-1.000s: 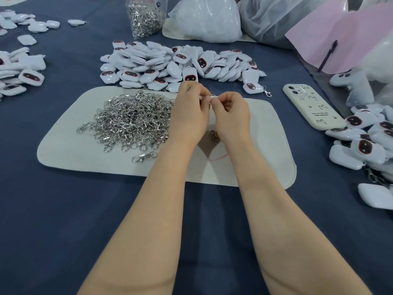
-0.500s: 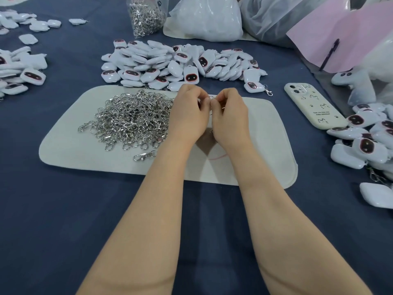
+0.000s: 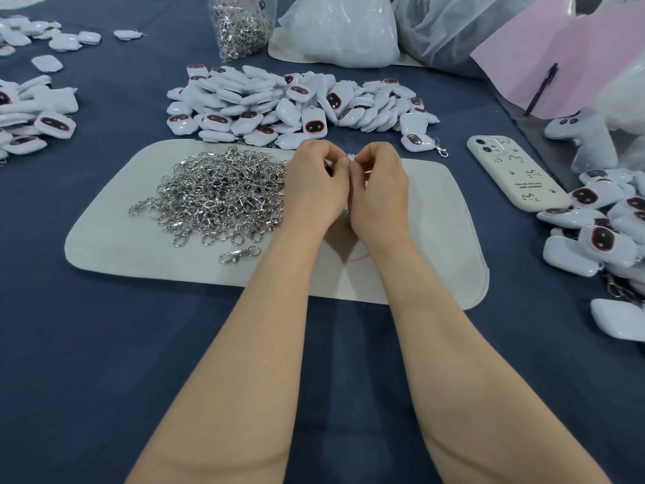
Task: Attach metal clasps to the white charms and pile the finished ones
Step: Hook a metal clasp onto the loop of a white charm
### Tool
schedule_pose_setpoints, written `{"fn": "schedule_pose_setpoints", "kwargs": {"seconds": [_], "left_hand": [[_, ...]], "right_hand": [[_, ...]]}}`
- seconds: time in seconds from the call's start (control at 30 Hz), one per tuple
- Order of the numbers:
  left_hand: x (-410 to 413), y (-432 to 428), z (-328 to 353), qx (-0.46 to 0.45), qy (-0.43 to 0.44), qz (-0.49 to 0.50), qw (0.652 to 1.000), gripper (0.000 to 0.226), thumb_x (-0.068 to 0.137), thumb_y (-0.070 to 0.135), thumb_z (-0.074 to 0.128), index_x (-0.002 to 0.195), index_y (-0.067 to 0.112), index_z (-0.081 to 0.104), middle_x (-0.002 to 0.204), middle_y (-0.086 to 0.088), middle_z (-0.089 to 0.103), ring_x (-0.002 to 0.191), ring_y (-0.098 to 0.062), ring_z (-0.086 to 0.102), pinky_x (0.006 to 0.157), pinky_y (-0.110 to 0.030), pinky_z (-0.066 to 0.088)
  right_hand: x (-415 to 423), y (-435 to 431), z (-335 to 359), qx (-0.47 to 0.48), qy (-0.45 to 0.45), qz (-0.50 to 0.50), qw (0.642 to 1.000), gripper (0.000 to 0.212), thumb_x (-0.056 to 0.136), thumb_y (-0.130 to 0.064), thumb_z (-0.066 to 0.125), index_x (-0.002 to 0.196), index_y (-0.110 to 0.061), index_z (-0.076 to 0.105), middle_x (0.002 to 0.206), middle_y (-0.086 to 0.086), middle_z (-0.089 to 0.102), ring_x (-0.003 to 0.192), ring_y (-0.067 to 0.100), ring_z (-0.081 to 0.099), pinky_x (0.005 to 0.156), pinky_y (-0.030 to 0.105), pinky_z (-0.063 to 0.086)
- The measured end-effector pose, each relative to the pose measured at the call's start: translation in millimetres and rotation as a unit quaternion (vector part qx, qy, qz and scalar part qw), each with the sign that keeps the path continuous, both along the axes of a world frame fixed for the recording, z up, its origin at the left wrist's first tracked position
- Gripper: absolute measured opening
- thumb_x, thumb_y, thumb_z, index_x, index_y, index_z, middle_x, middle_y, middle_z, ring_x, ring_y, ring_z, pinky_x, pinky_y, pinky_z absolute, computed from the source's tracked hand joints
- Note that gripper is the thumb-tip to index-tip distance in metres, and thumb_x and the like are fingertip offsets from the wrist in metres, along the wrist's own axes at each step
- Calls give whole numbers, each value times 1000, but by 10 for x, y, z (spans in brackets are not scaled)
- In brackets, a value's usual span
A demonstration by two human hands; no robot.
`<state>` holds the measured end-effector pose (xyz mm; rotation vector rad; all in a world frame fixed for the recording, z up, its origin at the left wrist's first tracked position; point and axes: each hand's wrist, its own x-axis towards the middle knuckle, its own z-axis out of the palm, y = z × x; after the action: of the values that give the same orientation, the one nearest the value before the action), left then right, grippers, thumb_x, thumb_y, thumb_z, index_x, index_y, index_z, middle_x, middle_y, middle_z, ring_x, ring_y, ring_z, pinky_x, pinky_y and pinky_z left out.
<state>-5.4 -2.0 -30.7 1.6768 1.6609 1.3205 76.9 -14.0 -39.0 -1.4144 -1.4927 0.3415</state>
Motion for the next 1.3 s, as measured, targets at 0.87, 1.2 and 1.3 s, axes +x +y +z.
{"fn": "schedule_pose_setpoints", "kwargs": {"seconds": [0.87,1.2,1.3], "left_hand": [[-129,-43,41,-67,-114,-108,985,33,83,7,57,107,26,49,106,6,55,74,-3,67,71,-13,50],[-156,-32,16,-67,-114,-112,985,21,83,4,58,97,19,54,106,-4,59,48,5,58,51,-8,41],[-149,-45,24,-63,-100,-118,986,20,83,6,59,98,19,55,96,6,56,54,10,56,52,-3,39]], "right_hand": [[64,31,-26,-56,10,19,998,11,94,-2,40,93,-13,41,99,10,53,86,20,47,64,19,28],[64,20,-23,-71,-14,40,997,16,89,3,39,93,-12,40,101,12,53,88,22,49,67,21,32],[73,17,-18,-70,-7,39,997,15,89,3,39,92,-11,40,99,10,52,85,21,47,60,15,33]]}}
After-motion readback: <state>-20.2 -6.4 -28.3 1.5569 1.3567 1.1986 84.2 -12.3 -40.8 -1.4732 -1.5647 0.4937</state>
